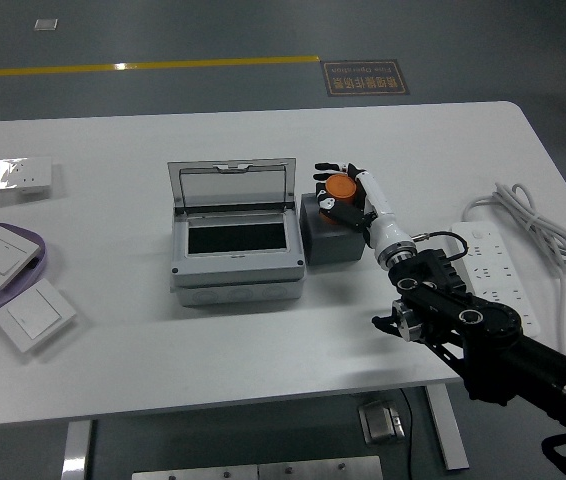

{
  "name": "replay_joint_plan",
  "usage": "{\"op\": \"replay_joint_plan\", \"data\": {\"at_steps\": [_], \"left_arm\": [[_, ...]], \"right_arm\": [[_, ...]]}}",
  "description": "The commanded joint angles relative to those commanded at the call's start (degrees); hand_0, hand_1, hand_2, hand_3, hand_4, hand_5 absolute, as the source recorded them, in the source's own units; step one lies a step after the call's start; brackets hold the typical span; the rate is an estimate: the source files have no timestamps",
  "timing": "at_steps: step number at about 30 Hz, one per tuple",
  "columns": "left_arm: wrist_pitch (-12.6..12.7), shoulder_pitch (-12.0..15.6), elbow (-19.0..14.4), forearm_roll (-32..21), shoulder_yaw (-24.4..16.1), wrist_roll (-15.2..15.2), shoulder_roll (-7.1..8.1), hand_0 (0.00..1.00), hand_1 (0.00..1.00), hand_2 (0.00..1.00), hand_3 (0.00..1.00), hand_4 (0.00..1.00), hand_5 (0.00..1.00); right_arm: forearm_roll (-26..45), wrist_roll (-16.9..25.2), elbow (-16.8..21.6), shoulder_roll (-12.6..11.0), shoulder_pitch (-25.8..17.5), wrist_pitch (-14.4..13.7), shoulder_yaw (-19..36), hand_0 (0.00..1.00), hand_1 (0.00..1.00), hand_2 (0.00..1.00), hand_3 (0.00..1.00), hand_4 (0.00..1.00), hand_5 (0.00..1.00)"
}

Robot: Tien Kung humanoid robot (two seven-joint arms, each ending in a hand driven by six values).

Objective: Pick up the cylinder from the cube,place it in the box,flap close box

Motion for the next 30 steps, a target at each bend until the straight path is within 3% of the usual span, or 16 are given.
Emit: {"op": "replay_joint_plan", "data": {"at_steps": [4, 5, 13, 17, 22, 23, 28, 29, 30], "left_arm": [[0.0, 0.0, 0.0, 0.0, 0.0, 0.0, -0.05, 0.614, 0.627, 0.604, 0.629, 0.706, 0.238], [0.0, 0.0, 0.0, 0.0, 0.0, 0.0, -0.06, 0.614, 0.628, 0.604, 0.629, 0.706, 0.237], [0.0, 0.2, 0.1, -0.2, -0.1, 0.0, -0.08, 0.614, 0.627, 0.604, 0.629, 0.706, 0.237], [0.0, 0.2, 0.1, -0.5, 0.1, -0.1, -0.25, 0.614, 0.628, 0.604, 0.629, 0.707, 0.238], [0.0, 0.3, 0.1, -0.6, 0.1, -0.1, -0.35, 0.614, 0.628, 0.604, 0.629, 0.707, 0.238], [0.0, 0.3, 0.1, -0.5, 0.1, -0.1, -0.35, 0.614, 0.628, 0.605, 0.630, 0.709, 0.241], [0.1, 0.3, 0.1, -0.3, -0.1, 0.0, -0.30, 0.614, 0.628, 0.605, 0.630, 0.709, 0.241], [0.1, 0.3, 0.1, -0.2, -0.2, 0.1, -0.28, 0.614, 0.629, 0.606, 0.631, 0.709, 0.241], [0.1, 0.3, 0.1, -0.2, -0.2, 0.1, -0.25, 0.614, 0.629, 0.606, 0.631, 0.709, 0.241]], "right_arm": [[-0.3, 0.4, 1.0, -0.2, -0.3, -0.3, 1.3, 0.748, 0.610, 0.547, 0.478, 0.002, 0.002], [-0.3, 0.4, 1.3, -0.3, -0.4, -0.3, 1.6, 0.605, 0.532, 0.472, 0.344, 0.053, 0.002], [-0.3, 1.2, 7.6, -2.3, -2.3, -0.9, 6.2, 0.572, 0.493, 0.434, 0.313, 0.028, 0.002], [-0.2, 1.1, 12.1, -3.2, -3.5, -2.6, 7.3, 0.545, 0.458, 0.413, 0.297, 0.029, 0.002], [-4.4, -1.5, 18.9, -4.2, -4.2, -4.0, 7.2, 0.545, 0.458, 0.413, 0.297, 0.029, 0.002], [-5.8, -2.4, 20.6, -4.4, -4.1, -4.1, 6.9, 0.450, 0.377, 0.390, 0.289, 0.037, 0.002], [-13.1, -8.2, 27.5, -4.2, -2.8, -2.8, 5.2, 0.450, 0.377, 0.390, 0.289, 0.037, 0.002], [-14.9, -9.5, 28.7, -4.0, -2.5, -2.4, 4.9, 0.198, 0.249, 0.358, 0.266, 0.002, 0.002], [-17.1, -11.0, 30.1, -3.8, -2.0, -1.9, 4.4, 0.198, 0.249, 0.358, 0.266, 0.002, 0.002]]}}
